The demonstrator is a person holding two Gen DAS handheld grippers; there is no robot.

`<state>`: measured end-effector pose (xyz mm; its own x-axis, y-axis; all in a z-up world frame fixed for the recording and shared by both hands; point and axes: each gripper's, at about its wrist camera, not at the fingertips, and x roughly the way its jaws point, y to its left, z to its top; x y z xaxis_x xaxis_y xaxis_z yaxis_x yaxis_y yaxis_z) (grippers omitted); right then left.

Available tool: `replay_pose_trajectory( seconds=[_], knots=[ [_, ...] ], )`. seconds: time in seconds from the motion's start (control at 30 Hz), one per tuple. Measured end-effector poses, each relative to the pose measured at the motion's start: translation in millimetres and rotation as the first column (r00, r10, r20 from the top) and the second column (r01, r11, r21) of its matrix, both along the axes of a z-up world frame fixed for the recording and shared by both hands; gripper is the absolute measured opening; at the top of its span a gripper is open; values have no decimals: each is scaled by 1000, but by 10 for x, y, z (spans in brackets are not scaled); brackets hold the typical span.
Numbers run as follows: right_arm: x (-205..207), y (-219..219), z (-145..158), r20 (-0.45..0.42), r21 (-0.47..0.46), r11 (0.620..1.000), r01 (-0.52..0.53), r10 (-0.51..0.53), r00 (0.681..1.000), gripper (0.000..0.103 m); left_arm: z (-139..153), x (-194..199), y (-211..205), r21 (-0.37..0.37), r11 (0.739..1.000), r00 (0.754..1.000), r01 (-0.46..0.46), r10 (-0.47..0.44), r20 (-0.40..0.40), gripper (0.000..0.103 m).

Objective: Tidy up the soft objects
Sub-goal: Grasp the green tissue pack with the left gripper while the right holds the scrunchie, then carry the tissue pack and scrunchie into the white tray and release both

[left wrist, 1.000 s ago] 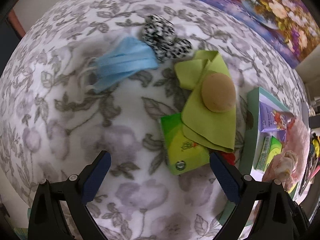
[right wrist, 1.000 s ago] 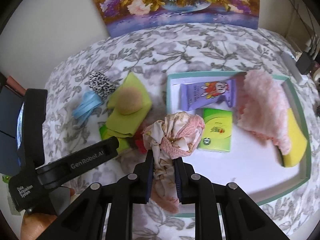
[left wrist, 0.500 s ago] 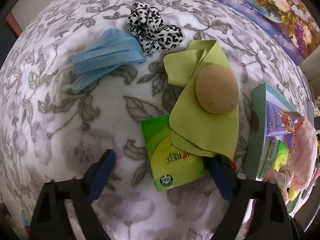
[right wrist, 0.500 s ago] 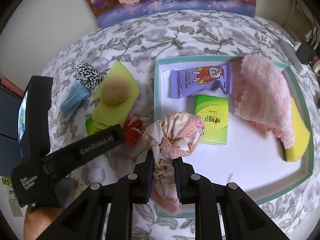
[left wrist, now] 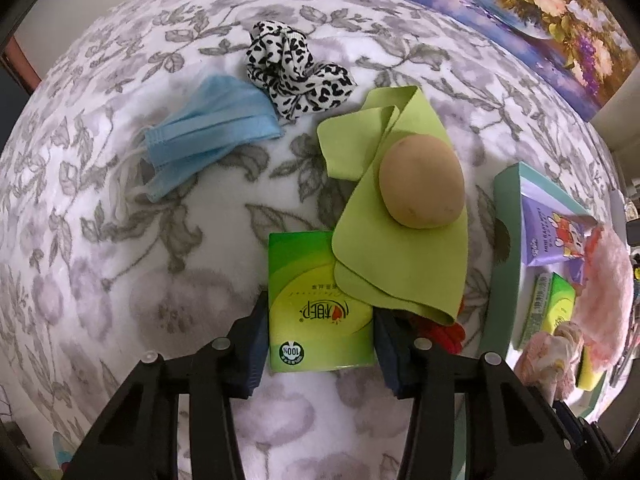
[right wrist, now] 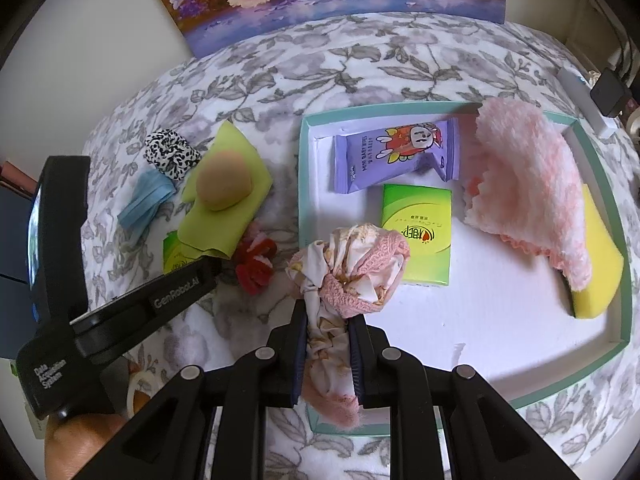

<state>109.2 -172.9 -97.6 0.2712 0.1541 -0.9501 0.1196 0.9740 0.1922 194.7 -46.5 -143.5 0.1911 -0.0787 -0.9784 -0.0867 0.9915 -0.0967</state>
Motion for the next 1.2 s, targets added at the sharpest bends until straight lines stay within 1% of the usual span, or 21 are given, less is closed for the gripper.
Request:
replay_pose_trajectory(
  seconds=[0.13,0.27,0.33,0.4,0.53,0.63,0.77,0.83,0.93,1.0,1.2],
  knots=[
    [-7,-6,18,-1,2,1000,4,-4,1000,20,7,-26,33,-43,999,1000,-5,3,-29,48],
    [-20,-19,73,7,4,1000,11,-11,1000,20,21,-122,142,-97,995,998,-40,34,-58,48],
    [-28,-27,112,15,9,1000,14,-15,1000,20,-2,-161,215,-115,992,996,-60,53,-66,48],
    [-38,-41,156,24,15,1000,16,-17,1000,20,51,-198,281,-125,989,995,-78,71,-63,48],
    [-54,-79,224,33,29,999,26,-27,999,20,220,-294,418,-146,985,995,-96,92,-35,48],
    [-66,-105,266,38,36,999,32,-33,999,20,377,-372,515,-180,978,994,-108,109,-1,48],
    [-90,-143,322,47,43,998,39,-41,998,20,620,-465,615,-187,976,991,-108,121,62,48],
    [-100,-173,342,49,46,998,44,-47,998,20,692,-489,611,-191,977,990,-99,117,85,48],
    [-114,-227,366,49,43,998,56,-58,997,20,781,-516,576,-193,978,989,-80,102,111,48],
    [-123,-282,373,43,36,997,69,-70,997,20,794,-492,474,-193,979,989,-63,87,121,48],
    [-190,-545,376,16,21,992,128,-128,992,20,828,-521,199,-180,984,991,4,19,130,48]
  ],
)
